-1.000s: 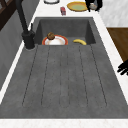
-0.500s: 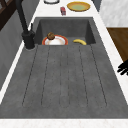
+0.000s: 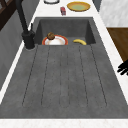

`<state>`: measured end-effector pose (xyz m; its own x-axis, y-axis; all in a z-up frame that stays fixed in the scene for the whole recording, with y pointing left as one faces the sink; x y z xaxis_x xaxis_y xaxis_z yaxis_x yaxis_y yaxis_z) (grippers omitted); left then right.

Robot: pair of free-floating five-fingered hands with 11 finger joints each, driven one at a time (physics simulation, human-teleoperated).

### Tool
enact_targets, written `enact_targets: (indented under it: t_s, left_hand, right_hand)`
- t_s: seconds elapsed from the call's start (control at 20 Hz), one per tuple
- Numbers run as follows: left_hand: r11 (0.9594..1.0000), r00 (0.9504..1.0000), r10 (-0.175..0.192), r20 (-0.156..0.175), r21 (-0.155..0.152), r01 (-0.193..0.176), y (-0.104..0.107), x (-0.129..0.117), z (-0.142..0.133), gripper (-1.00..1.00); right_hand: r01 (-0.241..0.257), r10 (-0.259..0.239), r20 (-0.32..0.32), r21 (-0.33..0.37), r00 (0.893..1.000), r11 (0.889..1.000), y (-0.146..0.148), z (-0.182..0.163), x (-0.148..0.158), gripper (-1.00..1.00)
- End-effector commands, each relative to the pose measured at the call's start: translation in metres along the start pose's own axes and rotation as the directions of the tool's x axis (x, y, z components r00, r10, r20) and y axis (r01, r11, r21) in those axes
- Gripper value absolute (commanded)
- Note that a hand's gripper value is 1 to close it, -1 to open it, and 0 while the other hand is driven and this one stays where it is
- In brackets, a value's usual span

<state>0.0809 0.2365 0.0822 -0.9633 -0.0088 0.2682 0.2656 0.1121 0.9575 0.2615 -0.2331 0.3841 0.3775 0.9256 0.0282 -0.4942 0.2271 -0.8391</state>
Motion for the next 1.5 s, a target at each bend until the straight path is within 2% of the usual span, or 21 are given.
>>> enact_targets:
  t_s: [0.0,0.5,1.45]
  left_hand:
    - [1.0000,1.0000,0.000,0.000,0.000,0.000,0.000,0.000,0.000,0.00]
    - [1.0000,1.0000,0.000,0.000,0.000,0.000,0.000,0.000,0.000,0.00]
    - [1.0000,1.0000,0.000,0.000,0.000,0.000,0.000,0.000,0.000,0.00]
  right_hand:
    - [-0.040,0.040,0.016,-0.009,0.999,0.999,-0.014,0.008,-0.018,1.00]
    - [-0.022,0.021,0.012,0.017,1.000,1.000,-0.042,0.015,-0.069,1.00]
    - [-0.060,0.059,0.028,0.022,0.998,0.998,-0.079,-0.004,-0.147,1.00]
